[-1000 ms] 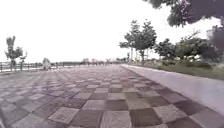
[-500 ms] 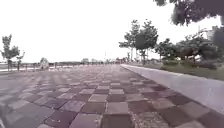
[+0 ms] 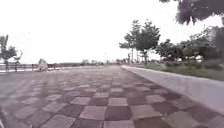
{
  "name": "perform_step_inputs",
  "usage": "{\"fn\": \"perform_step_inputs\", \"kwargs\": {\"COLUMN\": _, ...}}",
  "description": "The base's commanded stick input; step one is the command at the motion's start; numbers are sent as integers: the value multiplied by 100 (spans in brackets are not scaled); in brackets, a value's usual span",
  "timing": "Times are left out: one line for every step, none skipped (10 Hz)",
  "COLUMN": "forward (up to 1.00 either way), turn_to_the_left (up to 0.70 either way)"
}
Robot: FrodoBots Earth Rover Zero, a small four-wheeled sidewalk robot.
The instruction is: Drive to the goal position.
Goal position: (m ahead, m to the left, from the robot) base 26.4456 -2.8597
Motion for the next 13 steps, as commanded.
{"fn": "perform_step_inputs", "kwargs": {"forward": 100, "turn_to_the_left": 0}}
{"fn": "perform_step_inputs", "kwargs": {"forward": 100, "turn_to_the_left": 0}}
{"fn": "perform_step_inputs", "kwargs": {"forward": 100, "turn_to_the_left": 0}}
{"fn": "perform_step_inputs", "kwargs": {"forward": 100, "turn_to_the_left": 0}}
{"fn": "perform_step_inputs", "kwargs": {"forward": 100, "turn_to_the_left": 0}}
{"fn": "perform_step_inputs", "kwargs": {"forward": 100, "turn_to_the_left": 0}}
{"fn": "perform_step_inputs", "kwargs": {"forward": 100, "turn_to_the_left": 0}}
{"fn": "perform_step_inputs", "kwargs": {"forward": 100, "turn_to_the_left": 0}}
{"fn": "perform_step_inputs", "kwargs": {"forward": 100, "turn_to_the_left": 0}}
{"fn": "perform_step_inputs", "kwargs": {"forward": 100, "turn_to_the_left": 0}}
{"fn": "perform_step_inputs", "kwargs": {"forward": 100, "turn_to_the_left": 0}}
{"fn": "perform_step_inputs", "kwargs": {"forward": 100, "turn_to_the_left": 0}}
{"fn": "perform_step_inputs", "kwargs": {"forward": 100, "turn_to_the_left": 0}}
